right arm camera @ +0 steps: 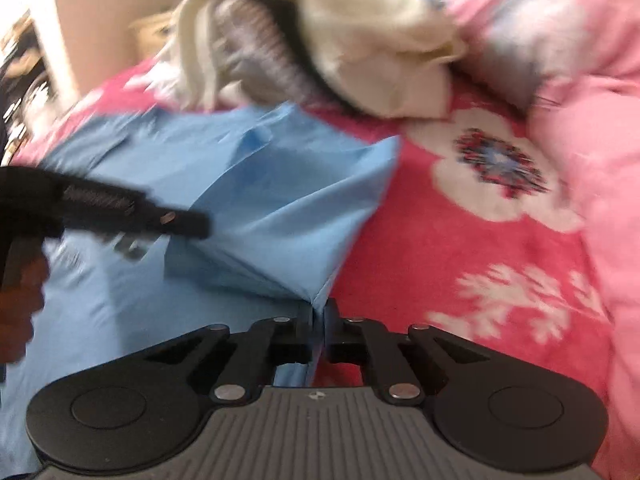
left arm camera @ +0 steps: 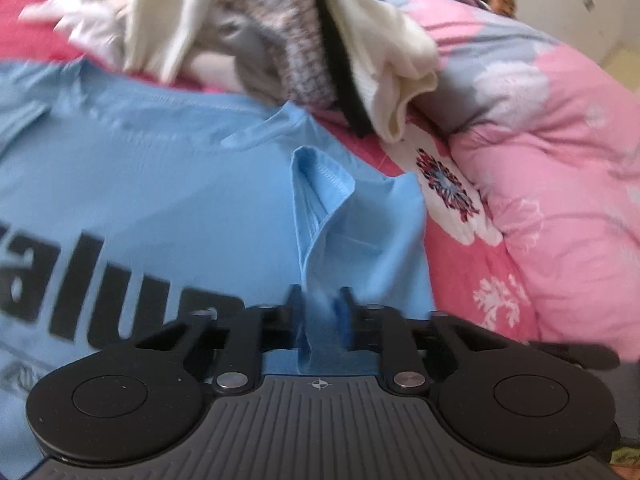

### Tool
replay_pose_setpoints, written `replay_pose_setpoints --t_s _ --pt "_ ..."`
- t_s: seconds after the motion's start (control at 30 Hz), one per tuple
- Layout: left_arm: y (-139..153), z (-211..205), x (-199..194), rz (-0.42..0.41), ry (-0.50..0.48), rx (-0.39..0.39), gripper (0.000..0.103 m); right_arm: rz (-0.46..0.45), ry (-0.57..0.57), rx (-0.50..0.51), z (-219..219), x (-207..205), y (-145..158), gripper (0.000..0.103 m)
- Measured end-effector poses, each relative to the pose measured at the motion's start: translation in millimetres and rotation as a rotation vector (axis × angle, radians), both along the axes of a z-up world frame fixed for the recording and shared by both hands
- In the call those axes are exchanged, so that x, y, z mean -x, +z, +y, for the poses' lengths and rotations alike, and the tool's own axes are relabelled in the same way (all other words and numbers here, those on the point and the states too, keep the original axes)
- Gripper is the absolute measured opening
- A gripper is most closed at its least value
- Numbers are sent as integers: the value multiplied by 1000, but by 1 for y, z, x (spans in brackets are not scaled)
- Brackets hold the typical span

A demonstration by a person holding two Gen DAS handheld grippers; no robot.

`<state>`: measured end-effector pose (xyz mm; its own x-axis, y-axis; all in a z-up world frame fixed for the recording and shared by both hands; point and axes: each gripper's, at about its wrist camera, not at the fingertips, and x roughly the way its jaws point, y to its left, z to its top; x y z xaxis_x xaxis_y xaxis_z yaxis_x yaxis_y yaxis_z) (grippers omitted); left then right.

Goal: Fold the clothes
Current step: 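Pinch the folded sleeve edge with both grippers and straighten it, then open both grippers and lift them away from the shirt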

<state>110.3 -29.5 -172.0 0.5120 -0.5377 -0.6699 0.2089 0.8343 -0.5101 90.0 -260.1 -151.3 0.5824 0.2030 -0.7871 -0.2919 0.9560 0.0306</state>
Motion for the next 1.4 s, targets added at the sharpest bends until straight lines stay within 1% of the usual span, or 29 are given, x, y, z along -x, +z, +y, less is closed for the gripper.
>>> replay_pose_setpoints --t_s 0.03,0.07,0.13,0.2,0.3,0.37,0.4,0.43,0.47,0.5,0.57,0.63,0.67,0.77,0.83,0.9,0.93,0.97,1.0,1.03,1.1,1.13,1.17,1.23,1.37,1.4 --pt "1 2 3 -6 9 19 11 3 -39 -18 -7 2 1 5" --pt "1 3 5 -11 16 25 8 24 -71 -40 -13 1 0 5" --pt "-4 4 7 2 22 28 8 64 -127 -77 -23 0 -6 5" --pt "-9 7 6 31 32 40 8 66 -141 -85 -26 2 -7 5" --pt "-10 11 5 35 48 45 8 84 -145 -83 -25 1 -11 7" --pt "-9 13 3 46 50 50 8 105 -152 -86 -26 -1 -15 9" --pt "-8 14 2 55 49 56 8 106 -152 -82 -27 -1 -14 11" --pt "-7 15 1 61 46 64 9 107 -152 -78 -28 0 -12 19" --pt "-6 16 1 67 42 72 13 107 -152 -74 -29 1 -11 29" --pt "-3 15 2 66 29 74 20 103 -158 -74 -32 3 -7 32" --pt "3 13 7 49 4 58 26 93 -161 -95 -37 9 1 37" --pt "12 9 16 7 -30 23 26 71 -148 -104 -39 15 9 38" --pt "17 6 21 -28 -44 2 27 56 -137 -105 -39 17 13 38" --pt "34 -8 40 -176 -129 -46 39 2 -117 -114 -39 11 21 38" --pt "38 -23 48 -234 -200 -86 40 -29 -111 -125 -39 -6 24 37" --pt "32 -39 48 -231 -260 -132 40 -42 -95 -157 -39 -32 23 36" --pt "25 -45 47 -205 -277 -165 40 -31 -78 -155 -36 -47 20 33" --pt "17 -51 45 -177 -292 -199 40 -40 -75 -166 -33 -60 18 33" --pt "9 -55 44 -149 -295 -245 40 -53 -64 -188 -31 -73 15 33" --pt "3 -56 45 -135 -295 -272 40 -48 -37 -219 -29 -90 9 32" --pt "1 -54 49 -155 -290 -275 40 -43 -29 -224 -23 -118 -6 31" --pt "1 -54 50 -154 -289 -277 40 -27 -17 -212 -20 -132 -15 31" --pt "0 -53 50 -152 -286 -274 40 -30 -20 -192 -18 -144 -23 30" --pt "-1 -53 49 -149 -283 -265 40 -37 -27 -150 -15 -167 -40 23" --pt "-3 -48 48 -147 -288 -243 40 -132 -122 -156 -34 -173 -20 25" --pt "-3 -47 48 -144 -287 -233 40 -146 -132 -182 -42 -166 -7 25"
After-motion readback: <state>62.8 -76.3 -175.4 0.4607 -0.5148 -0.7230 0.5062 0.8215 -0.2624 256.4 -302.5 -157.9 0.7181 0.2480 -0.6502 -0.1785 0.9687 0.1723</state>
